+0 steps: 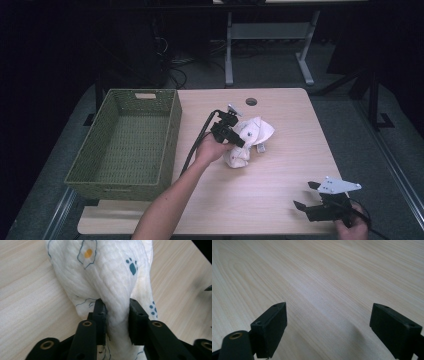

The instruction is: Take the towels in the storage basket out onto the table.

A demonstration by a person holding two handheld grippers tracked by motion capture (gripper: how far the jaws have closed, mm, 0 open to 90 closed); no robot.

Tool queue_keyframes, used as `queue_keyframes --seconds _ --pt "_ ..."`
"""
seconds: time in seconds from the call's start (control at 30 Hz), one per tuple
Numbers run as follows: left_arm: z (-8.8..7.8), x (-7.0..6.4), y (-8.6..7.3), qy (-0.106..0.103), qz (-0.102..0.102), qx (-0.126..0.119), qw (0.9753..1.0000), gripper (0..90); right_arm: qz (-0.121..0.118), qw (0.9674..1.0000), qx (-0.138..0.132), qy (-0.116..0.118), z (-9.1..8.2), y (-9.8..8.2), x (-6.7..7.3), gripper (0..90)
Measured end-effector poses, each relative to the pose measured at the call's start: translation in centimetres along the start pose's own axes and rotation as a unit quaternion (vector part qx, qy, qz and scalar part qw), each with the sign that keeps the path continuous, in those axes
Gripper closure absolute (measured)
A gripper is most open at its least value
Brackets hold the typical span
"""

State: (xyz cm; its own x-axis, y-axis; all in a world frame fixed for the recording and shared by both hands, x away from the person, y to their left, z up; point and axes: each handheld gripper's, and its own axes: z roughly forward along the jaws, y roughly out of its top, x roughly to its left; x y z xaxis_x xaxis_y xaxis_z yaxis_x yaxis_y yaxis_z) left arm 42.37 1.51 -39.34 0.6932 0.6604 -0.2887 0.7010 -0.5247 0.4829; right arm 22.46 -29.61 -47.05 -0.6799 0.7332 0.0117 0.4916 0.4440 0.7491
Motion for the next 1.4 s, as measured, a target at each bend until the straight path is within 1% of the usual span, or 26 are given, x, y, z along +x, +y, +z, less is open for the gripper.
queue_keyframes --seconds 0.03,0.1,0.13,0.17,0.23,0.27,0.4,0.5,0.6,0.67,0.73,0.77,0.8,0.83,0.93,1.0,1.13,1.17,1.3,1.37,1.4 --pt "0.1 -0.1 -0.1 0.003 0.005 0.001 1.0 69.5 0.0 1.0 0.0 0.0 0.0 0.0 0.0 14.0" --pt "0.3 -0.3 -0.4 -0.004 0.003 0.0 1.0 69.0 0.0 1.0 0.0 -0.001 0.0 0.0 0.0 14.0" --pt "0.4 -0.3 -0.5 -0.003 0.008 0.003 1.0 68.4 0.001 1.0 0.001 -0.002 0.0 -0.1 0.0 14.0" --pt "0.5 -0.4 -0.7 0.0 0.005 0.003 1.0 67.9 0.003 1.0 0.001 -0.001 -0.1 -0.1 0.0 14.0" --pt "0.7 -0.2 -1.0 -0.002 0.004 0.005 1.0 67.5 0.002 1.0 0.0 -0.002 -0.1 0.0 0.1 14.0" --pt "0.7 -0.3 -1.1 -0.003 0.0 0.001 1.0 67.3 0.0 1.0 -0.001 -0.003 -0.1 0.0 0.1 14.0" --pt "0.7 -0.3 -1.4 -0.006 0.002 0.001 1.0 66.8 -0.002 1.0 0.002 -0.002 0.0 0.0 0.3 14.0" --pt "0.3 -0.3 -1.4 -0.013 0.005 -0.014 0.9998 65.5 -0.001 1.0 0.001 -0.003 0.0 0.1 0.3 14.0" --pt "-0.2 -0.6 -1.3 -0.017 0.008 -0.028 0.9994 64.1 0.0 1.0 0.0 -0.006 -0.1 0.0 0.2 14.0" --pt "-0.5 -0.8 -1.3 -0.016 0.015 -0.031 0.9993 62.9 0.003 1.0 0.0 -0.006 -0.1 0.0 0.1 14.0" --pt "-0.7 -0.9 -1.5 -0.014 0.017 -0.032 0.9993 62.3 0.003 1.0 -0.002 -0.007 -0.2 0.0 0.1 14.0" --pt "-0.8 -1.0 -1.6 -0.017 0.017 -0.034 0.9991 61.4 0.003 1.0 -0.002 -0.006 -0.2 0.0 0.1 14.0" --pt "-1.0 -1.0 -1.7 -0.022 0.022 -0.036 0.9988 59.7 0.002 1.0 -0.002 -0.006 -0.2 0.0 0.1 14.0" --pt "-1.1 -1.0 -1.8 -0.022 0.024 -0.038 0.9988 57.7 0.003 1.0 -0.001 -0.006 -0.2 0.0 0.1 14.0" --pt "-1.4 -1.1 -2.2 -0.025 0.026 -0.044 0.9984 57.2 0.0 1.0 -0.001 -0.007 -0.1 0.1 0.2 14.0" --pt "-1.6 -1.1 -2.5 -0.021 0.032 -0.044 0.9983 55.5 0.0 1.0 -0.001 -0.007 -0.1 0.1 0.2 14.0" --pt "-2.0 -1.1 -3.1 -0.026 0.032 -0.051 0.9978 51.4 0.001 1.0 -0.003 -0.008 -0.2 0.0 0.1 14.0" --pt "-2.2 -1.0 -3.2 -0.025 0.036 -0.05 0.9978 50.9 0.002 1.0 -0.002 -0.008 -0.2 0.0 0.1 14.0" --pt "-2.5 -1.0 -3.8 -0.021 0.039 -0.054 0.9976 47.8 0.003 1.0 -0.002 -0.008 -0.1 0.0 0.1 14.0" --pt "-2.6 -0.9 -4.1 -0.026 0.039 -0.055 0.9974 46.5 0.004 1.0 0.0 -0.009 0.0 0.0 0.1 14.0" --pt "-2.7 -0.9 -4.2 -0.027 0.044 -0.051 0.9973 46.1 0.003 1.0 0.001 -0.009 0.0 0.0 0.2 14.0"
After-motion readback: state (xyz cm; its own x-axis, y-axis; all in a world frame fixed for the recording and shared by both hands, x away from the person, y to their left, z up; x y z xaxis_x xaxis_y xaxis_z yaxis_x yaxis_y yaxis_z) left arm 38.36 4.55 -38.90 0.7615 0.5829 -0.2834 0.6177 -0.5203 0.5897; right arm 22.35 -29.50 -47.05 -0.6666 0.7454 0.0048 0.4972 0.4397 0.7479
